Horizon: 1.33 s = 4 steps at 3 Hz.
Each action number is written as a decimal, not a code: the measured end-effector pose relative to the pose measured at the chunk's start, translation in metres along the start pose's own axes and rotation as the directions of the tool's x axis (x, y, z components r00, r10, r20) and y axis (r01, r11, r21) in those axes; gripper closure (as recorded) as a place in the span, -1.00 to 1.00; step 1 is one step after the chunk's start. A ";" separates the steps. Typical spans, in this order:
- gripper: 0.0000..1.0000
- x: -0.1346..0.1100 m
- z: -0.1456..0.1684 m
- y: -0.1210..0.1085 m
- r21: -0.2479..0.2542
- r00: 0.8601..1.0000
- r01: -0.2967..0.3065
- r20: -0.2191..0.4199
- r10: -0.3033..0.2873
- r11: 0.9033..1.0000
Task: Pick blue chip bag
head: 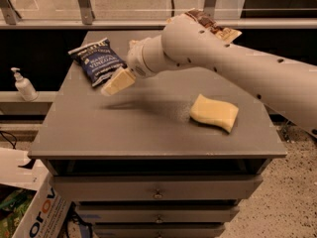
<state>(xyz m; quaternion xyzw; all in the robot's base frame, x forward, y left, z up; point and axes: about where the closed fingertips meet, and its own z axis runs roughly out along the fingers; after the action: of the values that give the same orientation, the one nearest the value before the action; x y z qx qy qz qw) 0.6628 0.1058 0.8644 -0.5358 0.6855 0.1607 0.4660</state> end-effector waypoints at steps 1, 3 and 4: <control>-1.00 0.006 0.014 -0.015 0.032 0.999 -0.047 0.005 0.047 0.998; -1.00 0.013 0.056 -0.029 0.057 0.988 -0.152 0.018 0.151 0.987; -0.65 0.014 0.064 -0.035 0.067 0.985 -0.172 0.032 0.170 0.983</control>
Offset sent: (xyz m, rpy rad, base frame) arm 0.0603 0.0199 -0.0347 0.1051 0.0870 -0.1543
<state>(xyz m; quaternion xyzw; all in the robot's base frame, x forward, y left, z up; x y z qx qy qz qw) 0.7237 0.1307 0.8303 -0.4562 0.7280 0.1833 0.4778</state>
